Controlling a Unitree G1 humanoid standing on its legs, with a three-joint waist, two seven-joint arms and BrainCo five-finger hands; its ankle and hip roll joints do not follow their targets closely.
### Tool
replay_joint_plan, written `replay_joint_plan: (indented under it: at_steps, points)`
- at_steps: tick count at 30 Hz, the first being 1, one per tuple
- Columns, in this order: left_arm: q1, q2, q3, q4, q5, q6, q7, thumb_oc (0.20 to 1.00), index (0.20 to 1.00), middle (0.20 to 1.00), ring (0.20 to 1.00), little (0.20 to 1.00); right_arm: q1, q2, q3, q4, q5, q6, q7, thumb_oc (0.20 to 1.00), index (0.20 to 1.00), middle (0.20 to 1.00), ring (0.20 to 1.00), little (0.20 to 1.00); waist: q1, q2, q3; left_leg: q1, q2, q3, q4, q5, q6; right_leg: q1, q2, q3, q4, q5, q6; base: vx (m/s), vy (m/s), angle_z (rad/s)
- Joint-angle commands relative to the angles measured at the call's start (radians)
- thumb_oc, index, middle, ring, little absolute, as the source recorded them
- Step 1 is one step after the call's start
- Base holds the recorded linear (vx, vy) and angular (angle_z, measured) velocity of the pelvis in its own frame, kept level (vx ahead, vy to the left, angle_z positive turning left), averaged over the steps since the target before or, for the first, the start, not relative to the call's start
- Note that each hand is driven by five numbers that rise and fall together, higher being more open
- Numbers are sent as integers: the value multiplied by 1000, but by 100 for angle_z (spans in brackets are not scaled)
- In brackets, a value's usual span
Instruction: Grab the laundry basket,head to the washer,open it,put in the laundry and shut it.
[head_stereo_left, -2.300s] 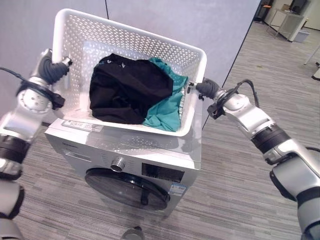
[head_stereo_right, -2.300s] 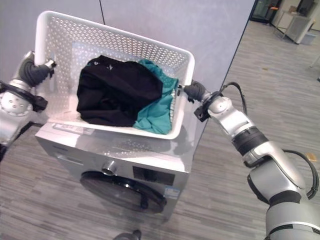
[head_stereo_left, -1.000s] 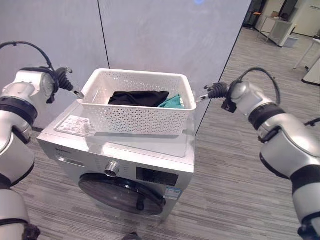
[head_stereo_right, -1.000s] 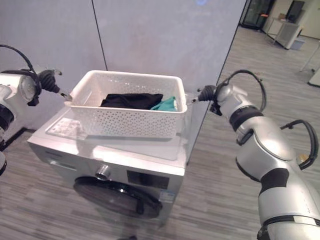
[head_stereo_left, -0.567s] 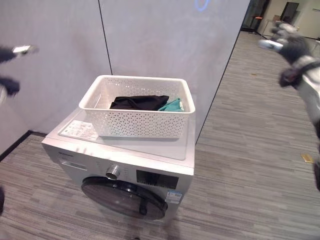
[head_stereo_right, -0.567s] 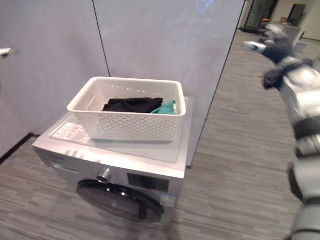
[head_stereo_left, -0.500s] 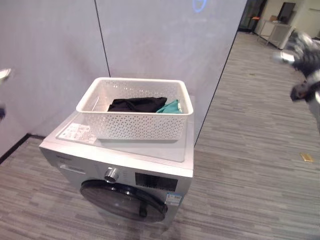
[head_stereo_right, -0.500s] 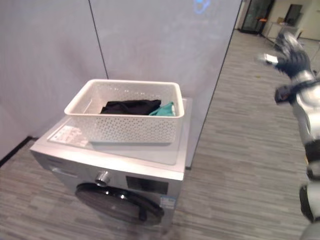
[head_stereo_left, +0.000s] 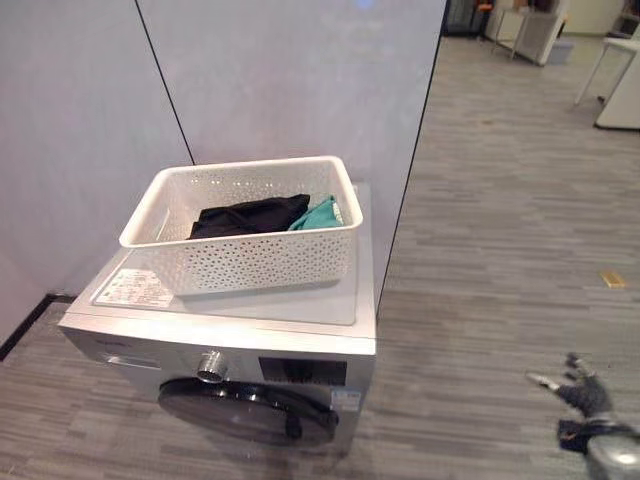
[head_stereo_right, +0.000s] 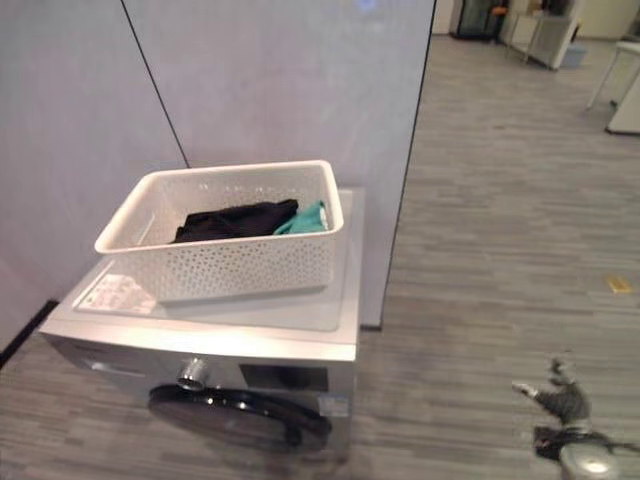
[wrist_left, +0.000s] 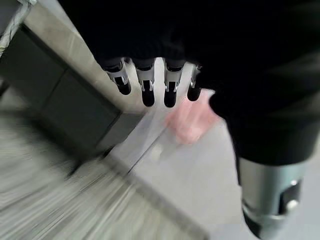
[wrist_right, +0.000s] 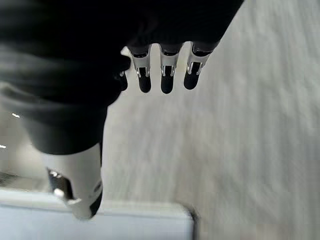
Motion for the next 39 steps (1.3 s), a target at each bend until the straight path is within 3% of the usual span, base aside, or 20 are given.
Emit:
replay_joint_plan:
  at_steps: [1,2,4,6,8,9,10,13,28,32,33,35,36,37,39]
  points:
    - [-122,-9,-104,151,-73,-35,-81,1000,1000,1000,1000,1000,-126,23,101,49,3,-37,17,1000,1000,1000,1000,1000,2,-67,62,22,65,-53,43,-122,-5,81,-92,-61,-197,94,49,-85,-47,2]
    - [-191,-92,-214,259,-139,-43,-137,1000,1000,1000,1000,1000,-166,60,205,162,-35,-32,21,1000,1000,1000,1000,1000,-4,-70,68,12,65,-56,47,-116,-7,75,-89,-58,-198,96,45,-102,-63,1]
    - [-245,-184,-303,344,-212,-51,-189,1000,1000,1000,1000,1000,-206,105,305,315,-83,-22,10,1000,1000,1000,1000,1000,-4,-73,70,4,67,-64,46,-109,-9,74,-85,-62,-204,99,41,-50,-54,4]
    - [-267,-224,-352,374,-223,-53,-212,1000,1000,1000,1000,1000,-241,137,346,412,-93,-19,-4,1000,1000,1000,1000,1000,-4,-75,71,2,69,-69,44,-105,-11,76,-81,-66,-209,100,39,-16,-51,16]
    - [-312,-292,-512,434,-142,-44,-235,1000,1000,1000,1000,1000,-313,232,456,644,-156,-11,-30,1000,1000,1000,1000,1000,0,-80,69,3,77,-78,29,-92,-14,85,-73,-78,-221,102,35,2,-74,17]
    - [-312,-292,-512,434,-142,-44,-235,1000,1000,1000,1000,1000,-314,232,456,644,-156,-12,-30,1000,1000,1000,1000,1000,0,-80,69,4,77,-78,29,-92,-14,86,-73,-78,-221,102,35,19,-57,13]
    - [-332,-317,-617,447,-58,-36,-239,1000,1000,1000,1000,1000,-338,282,503,761,-196,0,-43,1000,1000,1000,1000,1000,1,-79,64,6,82,-77,14,-84,-15,88,-69,-84,-226,103,34,21,-35,26]
    - [-339,-329,-714,401,10,-42,-238,1000,1000,1000,1000,1000,-332,319,551,790,-221,-1,-62,1000,1000,1000,1000,1000,-2,-74,65,2,85,-89,2,-75,-16,84,-66,-87,-230,105,33,9,-18,11]
    - [-331,-322,-705,431,37,-40,-233,1000,1000,1000,1000,1000,-349,306,580,743,-212,-22,-73,1000,1000,1000,1000,1000,-26,-43,78,-18,112,-81,24,-64,-29,53,-27,-39,-234,93,14,-22,-37,-2]
    - [-341,-329,-712,391,2,-52,-223,1000,1000,1000,1000,1000,-392,248,616,544,-208,-51,-102,1000,1000,1000,1000,1000,-31,-38,110,-74,151,-92,45,-6,-56,36,14,-35,-234,74,-6,-185,-194,3]
    - [-358,-329,-705,363,-22,-61,-201,1000,1000,1000,1000,1000,-413,208,622,431,-218,-65,-121,1000,1000,1000,1000,1000,-36,-35,130,-114,173,-85,40,55,-69,24,27,-48,-234,62,-7,-316,-167,4]
    - [-375,-330,-704,350,-35,-65,-187,1000,1000,1000,1000,1000,-426,182,620,368,-222,-70,-131,1000,1000,1000,1000,1000,-43,-38,141,-145,177,-66,44,81,-70,15,25,-58,-234,60,-6,-233,-91,12]
    - [-395,-331,-711,337,-40,-65,-173,1000,1000,1000,1000,1000,-431,159,619,304,-222,-77,-141,1000,1000,1000,1000,1000,-54,-46,155,-184,170,-23,69,91,-62,10,19,-70,-234,63,-8,-325,-153,36]
    - [-435,-336,-722,318,-37,-70,-159,1000,1000,1000,1000,1000,-416,123,605,222,-204,-95,-150,1000,1000,1000,1000,1000,-93,-71,163,-229,168,177,154,37,-35,-10,0,-119,-234,77,-11,-346,-217,66]
    - [-466,-345,-748,299,-27,-67,-158,1000,1000,1000,1000,1000,-384,102,579,174,-193,-93,-162,1000,1000,1000,1000,1000,-129,-84,156,-211,179,342,283,-54,-27,-17,-15,-185,-234,71,-17,-230,-168,127]
